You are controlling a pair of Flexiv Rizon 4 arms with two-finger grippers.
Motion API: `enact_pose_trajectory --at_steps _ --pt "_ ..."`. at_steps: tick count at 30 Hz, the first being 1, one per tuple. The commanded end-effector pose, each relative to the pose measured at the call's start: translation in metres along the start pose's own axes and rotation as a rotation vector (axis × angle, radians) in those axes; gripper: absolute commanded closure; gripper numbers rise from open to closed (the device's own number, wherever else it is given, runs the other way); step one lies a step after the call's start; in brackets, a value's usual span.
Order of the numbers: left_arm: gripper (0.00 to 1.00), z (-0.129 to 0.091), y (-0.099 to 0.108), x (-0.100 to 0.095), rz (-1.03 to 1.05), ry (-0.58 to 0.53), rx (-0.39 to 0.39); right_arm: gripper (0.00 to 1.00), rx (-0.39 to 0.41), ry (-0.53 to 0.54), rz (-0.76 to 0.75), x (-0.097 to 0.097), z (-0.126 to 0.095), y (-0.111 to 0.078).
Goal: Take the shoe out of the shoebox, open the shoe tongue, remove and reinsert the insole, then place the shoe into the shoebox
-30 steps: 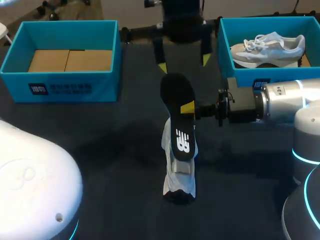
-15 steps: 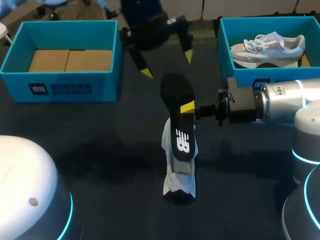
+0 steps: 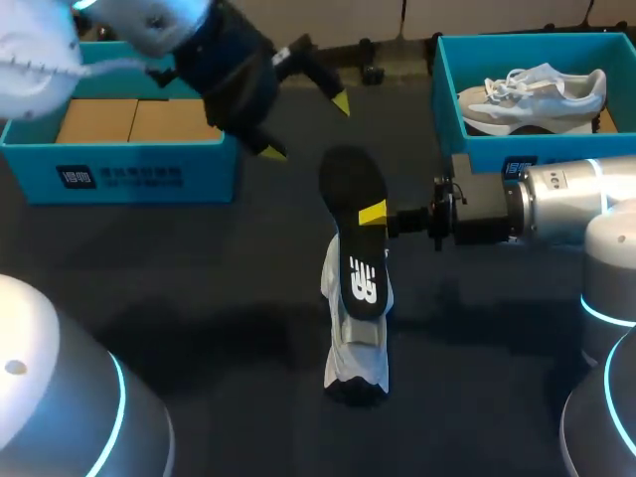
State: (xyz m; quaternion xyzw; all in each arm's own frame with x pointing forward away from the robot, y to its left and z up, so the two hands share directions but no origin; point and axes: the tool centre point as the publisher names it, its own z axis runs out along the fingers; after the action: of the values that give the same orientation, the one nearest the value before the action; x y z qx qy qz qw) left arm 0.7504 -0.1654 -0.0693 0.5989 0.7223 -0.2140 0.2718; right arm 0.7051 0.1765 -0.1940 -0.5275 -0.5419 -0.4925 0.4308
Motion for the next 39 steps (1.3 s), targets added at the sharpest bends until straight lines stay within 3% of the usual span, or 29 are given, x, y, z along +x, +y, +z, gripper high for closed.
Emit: enact_pose_trajectory --at_steps 1,12,14,15,27,28,39 --pt "0.0 -0.011 -0.005 0.015 0.001 -0.653 0.024 1.0 -0.001 0.0 0.0 -0.001 0.002 0.0" --pt "0.0 -0.011 -0.005 0.015 0.001 -0.653 0.024 1.0 -0.001 0.0 0.0 -0.001 0.002 0.0" --pt "0.0 0.0 0.006 0.024 0.021 -0.644 -0.021 1.0 -0.001 0.0 0.0 -0.001 0.002 0.0" --pt "0.0 0.005 0.01 0.03 0.009 -0.648 0.023 1.0 -0.001 0.0 0.0 -0.001 0.002 0.0" --pt "0.0 0.042 0.022 0.074 0.135 -0.735 0.121 1.0 -0.001 0.0 0.0 -0.001 0.002 0.0" --pt "0.0 0.044 0.02 0.076 0.14 -0.687 0.143 1.0 -0.001 0.0 0.0 -0.001 0.002 0.0" --pt "0.0 0.044 0.02 0.076 0.14 -0.687 0.143 1.0 -0.001 0.0 0.0 -0.001 0.002 0.0"
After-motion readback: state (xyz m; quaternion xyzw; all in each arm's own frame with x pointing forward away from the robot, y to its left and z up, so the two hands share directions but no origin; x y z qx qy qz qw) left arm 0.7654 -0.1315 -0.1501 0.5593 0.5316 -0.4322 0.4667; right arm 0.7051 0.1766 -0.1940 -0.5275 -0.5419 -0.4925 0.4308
